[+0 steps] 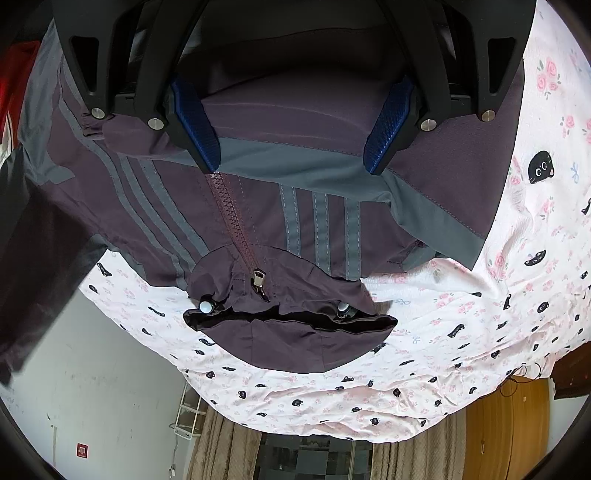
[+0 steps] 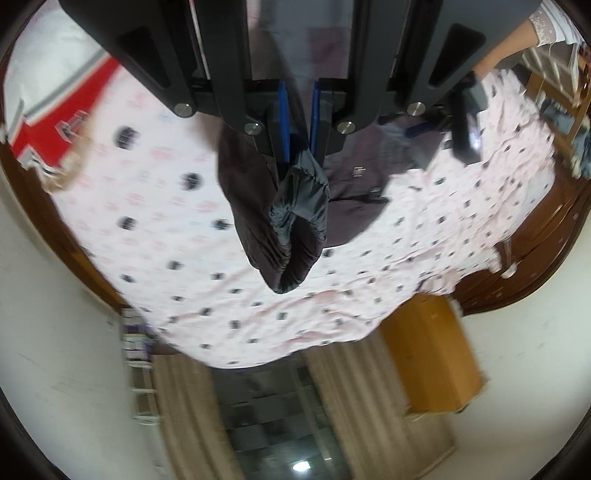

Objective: Fold clothes
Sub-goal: 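Carry the other sleeve across the jacket body with the right gripper, then open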

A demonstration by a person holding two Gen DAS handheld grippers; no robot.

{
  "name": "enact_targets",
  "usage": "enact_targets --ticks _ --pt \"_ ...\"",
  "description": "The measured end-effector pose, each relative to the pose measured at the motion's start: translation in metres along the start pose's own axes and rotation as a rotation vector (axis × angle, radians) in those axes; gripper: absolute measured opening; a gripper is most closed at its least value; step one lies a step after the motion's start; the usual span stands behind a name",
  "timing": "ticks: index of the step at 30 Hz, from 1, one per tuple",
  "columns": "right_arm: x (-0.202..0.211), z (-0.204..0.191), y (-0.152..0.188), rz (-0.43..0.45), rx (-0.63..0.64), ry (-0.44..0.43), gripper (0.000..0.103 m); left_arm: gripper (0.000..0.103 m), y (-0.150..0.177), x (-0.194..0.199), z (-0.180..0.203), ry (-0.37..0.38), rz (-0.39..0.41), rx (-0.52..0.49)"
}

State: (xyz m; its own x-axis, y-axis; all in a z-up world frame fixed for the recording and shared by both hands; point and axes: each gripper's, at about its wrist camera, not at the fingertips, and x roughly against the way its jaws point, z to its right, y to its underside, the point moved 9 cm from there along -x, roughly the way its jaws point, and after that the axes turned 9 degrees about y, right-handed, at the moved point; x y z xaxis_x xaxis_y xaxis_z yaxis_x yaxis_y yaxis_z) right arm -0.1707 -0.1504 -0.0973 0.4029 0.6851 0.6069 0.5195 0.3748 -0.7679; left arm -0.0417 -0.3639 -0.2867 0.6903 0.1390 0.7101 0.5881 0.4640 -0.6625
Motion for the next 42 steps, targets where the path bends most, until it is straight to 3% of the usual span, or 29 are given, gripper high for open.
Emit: enact_targets --ticks 9,20,30,42 --pt "-0.040 -0.096 0.024 -0.074 0.127 -0.134 0.010 0.077 -0.008 0.029 0.000 0.068 0.039 0.038" --pt "-0.059 -0.162 0.070 -0.149 0.255 -0.245 0.010 0.077 -0.011 0.101 -0.047 -0.001 0.142 0.078" --pt "-0.077 -0.201 0.131 -0.251 0.384 -0.282 0.010 0.077 0.006 0.112 -0.089 -0.058 0.143 0.154" --pt "-0.098 -0.212 0.188 -0.357 0.517 -0.257 0.013 0.077 0.002 0.116 -0.087 -0.051 0.146 0.163"
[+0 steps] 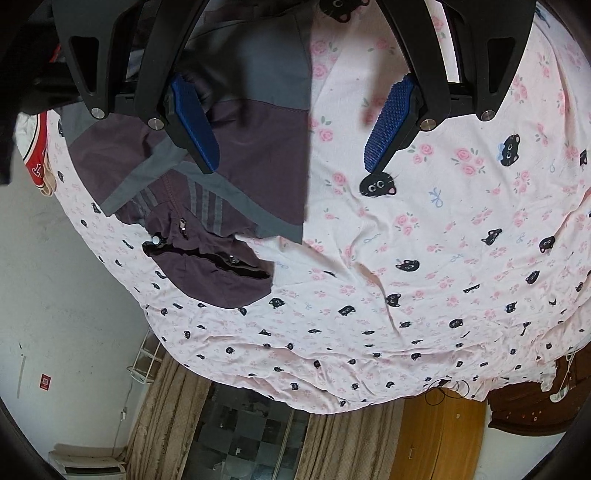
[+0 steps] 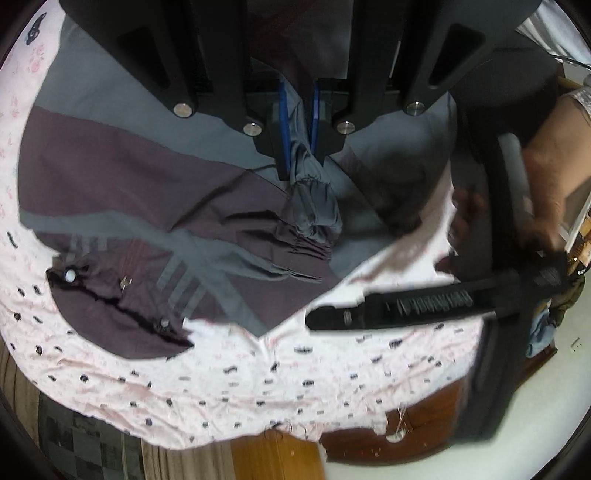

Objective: Fold clothes
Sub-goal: 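Carry the other sleeve across the jacket body with the right gripper, then open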

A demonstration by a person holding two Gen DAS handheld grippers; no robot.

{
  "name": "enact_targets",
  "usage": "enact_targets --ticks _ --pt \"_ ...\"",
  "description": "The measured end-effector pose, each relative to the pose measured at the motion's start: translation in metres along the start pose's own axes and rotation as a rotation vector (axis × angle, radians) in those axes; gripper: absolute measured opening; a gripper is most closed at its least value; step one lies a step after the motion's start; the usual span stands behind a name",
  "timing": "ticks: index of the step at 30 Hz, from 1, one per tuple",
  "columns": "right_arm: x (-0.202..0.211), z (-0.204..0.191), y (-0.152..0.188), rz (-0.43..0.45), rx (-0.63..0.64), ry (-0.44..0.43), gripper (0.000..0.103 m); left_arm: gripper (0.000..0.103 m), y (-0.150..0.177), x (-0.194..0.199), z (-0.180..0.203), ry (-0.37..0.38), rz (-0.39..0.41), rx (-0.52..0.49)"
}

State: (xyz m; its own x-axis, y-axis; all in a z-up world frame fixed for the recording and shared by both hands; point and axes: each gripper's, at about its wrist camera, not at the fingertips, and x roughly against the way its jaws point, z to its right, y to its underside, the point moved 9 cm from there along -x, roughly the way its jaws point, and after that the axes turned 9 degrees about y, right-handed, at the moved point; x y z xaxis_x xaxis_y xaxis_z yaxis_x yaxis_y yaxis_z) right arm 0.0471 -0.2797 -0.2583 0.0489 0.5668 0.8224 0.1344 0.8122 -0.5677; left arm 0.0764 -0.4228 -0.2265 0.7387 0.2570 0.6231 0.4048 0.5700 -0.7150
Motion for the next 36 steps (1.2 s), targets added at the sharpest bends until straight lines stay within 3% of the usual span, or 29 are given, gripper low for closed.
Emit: enact_targets --ticks 5,6,7,9,10,15,23,29,32,36 --pt "-0.009 -0.002 0.012 -0.019 0.014 -0.011 0.019 0.077 -0.003 -0.006 0.014 0.009 -0.013 -0.036" --pt "-0.006 -0.004 0.013 -0.010 0.016 -0.022 0.027 0.077 -0.003 -0.008 0.016 0.010 -0.020 -0.041" --pt "0.000 -0.007 0.014 0.004 0.020 -0.039 0.042 0.077 -0.002 -0.011 0.019 0.011 -0.029 -0.046" --pt "0.012 -0.013 0.016 0.033 0.034 -0.067 0.058 0.077 0.000 -0.014 0.024 0.012 -0.038 -0.058" --pt "0.019 -0.016 0.018 0.046 0.051 -0.072 0.060 0.077 0.000 -0.015 0.026 0.013 -0.042 -0.064" --pt "0.052 -0.023 0.029 0.096 0.085 -0.126 0.061 0.077 0.002 -0.018 0.046 0.049 -0.049 -0.095" --pt "0.082 0.024 0.030 0.147 -0.054 -0.143 0.061 0.077 0.002 -0.016 0.076 0.089 -0.046 -0.155" --pt "0.052 0.040 0.025 0.096 -0.115 -0.080 0.061 0.077 0.007 -0.019 0.090 0.125 -0.075 -0.194" --pt "0.025 0.055 0.028 0.041 -0.164 -0.032 0.060 0.077 0.019 -0.037 0.090 0.091 -0.130 -0.230" --pt "0.013 0.060 0.028 0.035 -0.184 -0.031 0.060 0.077 0.036 -0.062 0.085 0.062 -0.193 -0.245"
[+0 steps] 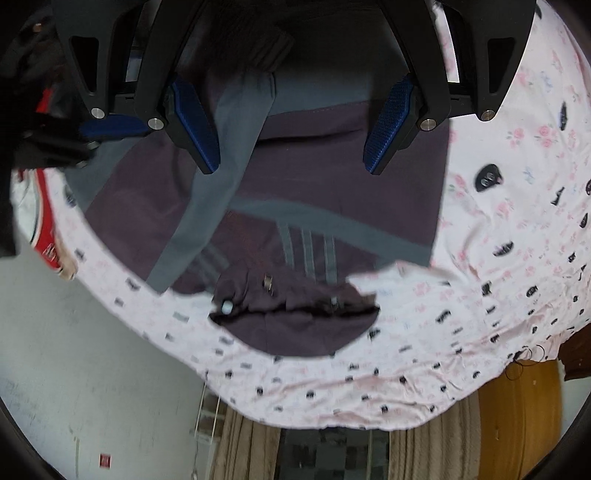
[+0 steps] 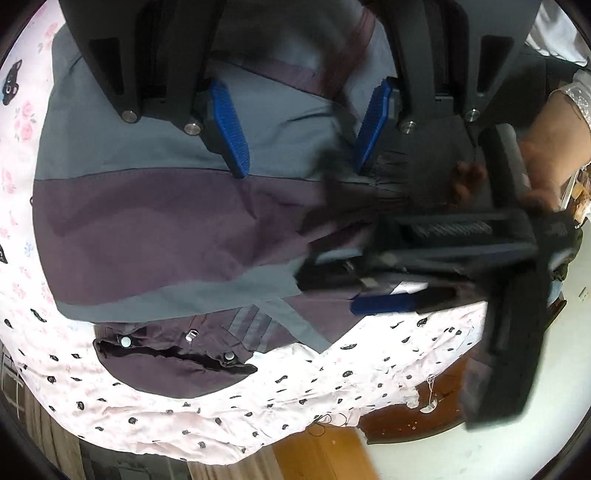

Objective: Fold clothes
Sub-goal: 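Carry the other sleeve across the jacket body with the right gripper, then open, then grasp the hood edge with both grippers side by side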

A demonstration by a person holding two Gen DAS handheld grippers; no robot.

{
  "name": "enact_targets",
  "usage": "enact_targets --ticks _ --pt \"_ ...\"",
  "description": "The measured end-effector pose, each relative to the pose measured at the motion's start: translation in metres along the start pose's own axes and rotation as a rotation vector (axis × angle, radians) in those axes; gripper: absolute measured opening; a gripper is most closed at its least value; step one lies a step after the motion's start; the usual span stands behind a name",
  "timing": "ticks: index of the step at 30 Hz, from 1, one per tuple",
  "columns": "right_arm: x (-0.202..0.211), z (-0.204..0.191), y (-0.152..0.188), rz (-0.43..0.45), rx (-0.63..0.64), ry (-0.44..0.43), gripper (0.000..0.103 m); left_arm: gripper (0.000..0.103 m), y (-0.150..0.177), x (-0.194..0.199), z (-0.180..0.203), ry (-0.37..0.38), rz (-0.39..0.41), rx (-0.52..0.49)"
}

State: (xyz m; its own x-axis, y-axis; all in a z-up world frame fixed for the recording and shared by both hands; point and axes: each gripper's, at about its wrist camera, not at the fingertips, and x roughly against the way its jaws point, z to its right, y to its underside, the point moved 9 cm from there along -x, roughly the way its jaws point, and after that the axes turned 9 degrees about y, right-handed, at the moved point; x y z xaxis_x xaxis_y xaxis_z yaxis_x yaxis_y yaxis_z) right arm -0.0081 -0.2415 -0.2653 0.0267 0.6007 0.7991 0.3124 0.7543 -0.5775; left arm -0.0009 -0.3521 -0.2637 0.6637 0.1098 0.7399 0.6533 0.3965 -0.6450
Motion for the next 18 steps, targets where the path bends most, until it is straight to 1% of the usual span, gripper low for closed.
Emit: enact_targets --ticks 3,8,11,15,18 --pt "0.008 0.001 0.001 0.018 -0.007 -0.016 0.060 0.077 0.007 -0.012 -0.002 -0.007 -0.007 -0.007" --pt "0.034 0.012 0.004 0.061 -0.034 -0.031 0.060 0.080 0.011 -0.018 -0.003 -0.017 0.018 -0.015" --pt "0.044 0.023 0.003 0.076 -0.064 -0.021 0.060 0.082 0.012 -0.021 -0.003 -0.024 0.021 -0.025" --pt "0.057 0.037 -0.005 0.106 -0.115 -0.026 0.060 0.082 0.008 -0.014 -0.004 -0.013 0.018 -0.012" --pt "0.068 0.046 -0.011 0.129 -0.147 -0.036 0.060 0.082 0.000 0.003 -0.001 0.032 0.033 0.008"
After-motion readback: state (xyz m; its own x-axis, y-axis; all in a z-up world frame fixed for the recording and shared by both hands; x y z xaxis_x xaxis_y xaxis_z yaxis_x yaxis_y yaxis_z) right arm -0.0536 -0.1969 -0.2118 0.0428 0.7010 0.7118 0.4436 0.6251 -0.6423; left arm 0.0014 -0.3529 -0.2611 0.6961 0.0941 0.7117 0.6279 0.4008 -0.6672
